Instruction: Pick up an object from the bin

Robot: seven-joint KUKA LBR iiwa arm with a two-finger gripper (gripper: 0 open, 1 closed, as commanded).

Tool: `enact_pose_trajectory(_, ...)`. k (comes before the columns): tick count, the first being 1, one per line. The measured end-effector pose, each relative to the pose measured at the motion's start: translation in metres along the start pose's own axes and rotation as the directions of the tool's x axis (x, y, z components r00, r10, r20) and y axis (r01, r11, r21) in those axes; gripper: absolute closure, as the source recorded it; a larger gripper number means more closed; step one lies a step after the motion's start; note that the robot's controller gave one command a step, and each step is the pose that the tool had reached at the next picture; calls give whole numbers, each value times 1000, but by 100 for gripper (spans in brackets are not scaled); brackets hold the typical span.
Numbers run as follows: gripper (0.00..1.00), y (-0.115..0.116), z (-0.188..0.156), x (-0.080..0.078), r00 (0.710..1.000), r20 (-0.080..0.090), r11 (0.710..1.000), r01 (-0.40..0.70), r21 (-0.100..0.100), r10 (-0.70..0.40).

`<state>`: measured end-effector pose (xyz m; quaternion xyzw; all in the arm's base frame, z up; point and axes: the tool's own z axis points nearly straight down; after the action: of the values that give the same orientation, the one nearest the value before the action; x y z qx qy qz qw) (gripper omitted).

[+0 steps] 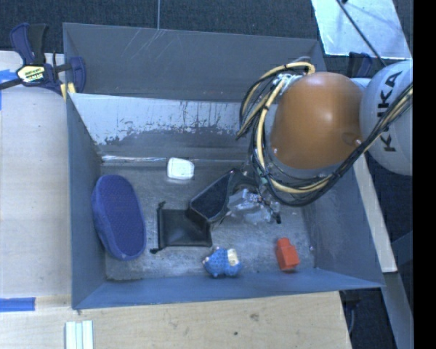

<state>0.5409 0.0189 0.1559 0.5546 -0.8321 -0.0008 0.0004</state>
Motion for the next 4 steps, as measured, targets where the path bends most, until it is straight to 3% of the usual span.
enact_pose_trajectory(1, 100, 6, 5, -19, 983, 0, 983, -182, 1, 182)
enact_pose_trajectory(2, 100, 3, -30, -18, 991, 5, 991, -136, 7, 136)
enact_pose_trajectory(3, 100, 23, 13, 5, 979, -1, 979, -205, -1, 205)
enact_pose_trajectory(4, 100, 25, -52, 5, 980, 6, 980, -198, 9, 198)
